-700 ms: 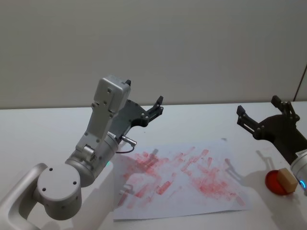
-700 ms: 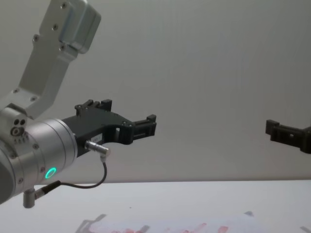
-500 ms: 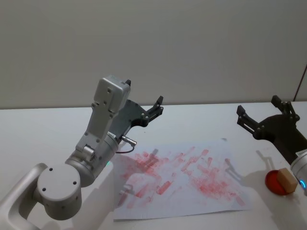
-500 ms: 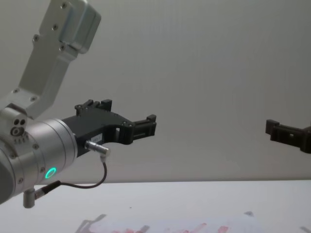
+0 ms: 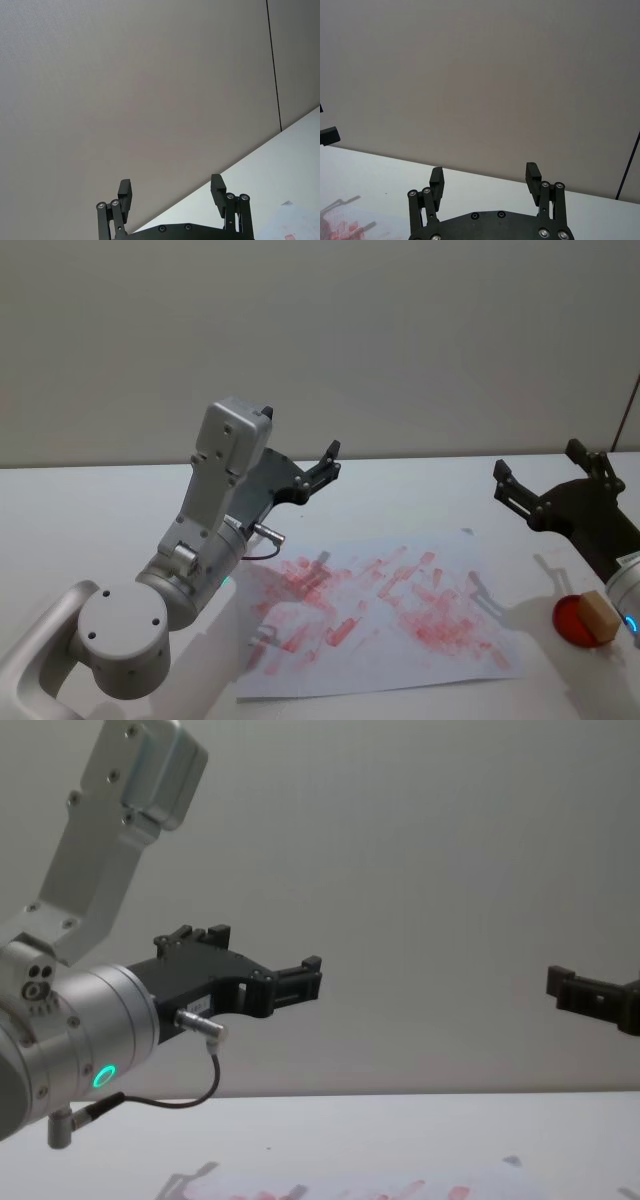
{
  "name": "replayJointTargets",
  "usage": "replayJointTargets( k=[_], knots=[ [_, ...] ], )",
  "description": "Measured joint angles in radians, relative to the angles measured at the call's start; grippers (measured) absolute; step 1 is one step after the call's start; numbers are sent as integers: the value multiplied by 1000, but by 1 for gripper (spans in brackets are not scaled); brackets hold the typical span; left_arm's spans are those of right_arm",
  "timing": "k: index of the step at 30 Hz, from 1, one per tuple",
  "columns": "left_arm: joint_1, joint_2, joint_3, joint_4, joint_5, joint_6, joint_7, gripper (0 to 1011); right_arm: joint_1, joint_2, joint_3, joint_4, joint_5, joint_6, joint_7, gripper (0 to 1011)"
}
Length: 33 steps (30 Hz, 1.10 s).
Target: Use the one hand to pick up the stamp and affix it onto the A4 paper.
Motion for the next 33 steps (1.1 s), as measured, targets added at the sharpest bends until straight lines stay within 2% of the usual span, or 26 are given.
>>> replayJointTargets(
  k=[16, 22, 27, 28, 29, 31, 33],
  knots=[
    [0, 0, 0, 0, 0, 0, 0, 1001, -1, 0, 0, 0, 0, 0, 0, 1001],
    [0, 0, 0, 0, 0, 0, 0, 1001, -21, 15, 7, -15, 10, 0, -4, 1001],
    [0, 0, 0, 0, 0, 0, 0, 1001, -71, 46, 21, -51, 30, 6, -27, 1001],
    [0, 0, 0, 0, 0, 0, 0, 1001, -107, 67, 30, -75, 44, 11, -45, 1001],
    [0, 0, 0, 0, 0, 0, 0, 1001, -107, 67, 30, -75, 44, 11, -45, 1001],
    [0, 0, 0, 0, 0, 0, 0, 1001, -161, 98, 45, -108, 65, 20, -75, 1001],
    [0, 0, 0, 0, 0, 0, 0, 1001, -189, 113, 52, -124, 74, 24, -89, 1001]
  ],
)
